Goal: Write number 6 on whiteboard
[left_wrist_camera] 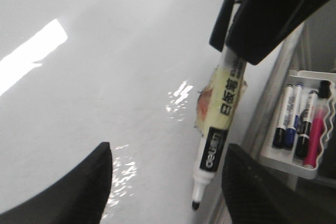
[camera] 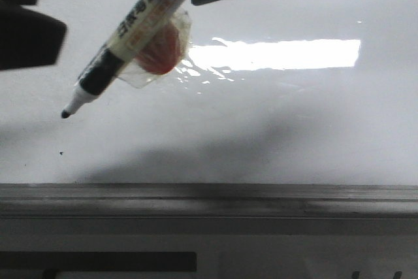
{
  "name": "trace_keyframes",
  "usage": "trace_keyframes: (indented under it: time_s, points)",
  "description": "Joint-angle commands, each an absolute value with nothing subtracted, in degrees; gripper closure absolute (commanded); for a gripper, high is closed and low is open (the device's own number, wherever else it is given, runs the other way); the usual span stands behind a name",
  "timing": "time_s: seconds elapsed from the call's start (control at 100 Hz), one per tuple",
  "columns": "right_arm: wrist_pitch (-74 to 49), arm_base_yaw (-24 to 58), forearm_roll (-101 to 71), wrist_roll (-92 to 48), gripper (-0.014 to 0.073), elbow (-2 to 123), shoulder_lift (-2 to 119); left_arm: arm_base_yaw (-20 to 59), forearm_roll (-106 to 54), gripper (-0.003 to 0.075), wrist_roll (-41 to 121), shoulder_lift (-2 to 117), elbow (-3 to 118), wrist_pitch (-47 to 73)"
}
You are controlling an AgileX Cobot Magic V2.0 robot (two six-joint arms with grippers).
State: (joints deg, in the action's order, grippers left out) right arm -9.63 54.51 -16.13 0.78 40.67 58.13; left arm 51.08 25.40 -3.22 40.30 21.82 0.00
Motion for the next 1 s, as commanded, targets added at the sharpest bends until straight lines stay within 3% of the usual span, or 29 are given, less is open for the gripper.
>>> trace_keyframes:
  time_s: [0.0, 0.23, 0.53, 0.85, 0.99]
  points:
    - [-7.0, 52.7, -17.3, 0.4, 0.0657, 43.6, 57.6, 49.3, 24.0, 0.0312, -3.5, 35.4, 23.7, 0.8]
    - [-10.9, 47.1, -15.2, 0.4, 0.0657, 49.5, 57.6, 43.3, 20.5, 0.0314, -3.8, 25.6, 23.7, 3.5]
    - [-10.9, 40.5, -15.1, 0.4, 0.0657, 52.5, 59.4, 39.5, 19.9, 0.0314, -3.8, 24.4, 23.7, 3.5]
    - [-16.9, 45.3, -17.1, 0.4, 0.0657, 51.8, 70.4, 39.5, 19.9, 0.0314, -3.8, 24.4, 23.7, 3.5]
    - [-20.4, 47.2, -15.3, 0.4, 0.0639, 51.5, 69.6, 39.5, 19.9, 0.0314, -3.8, 24.4, 23.7, 3.5]
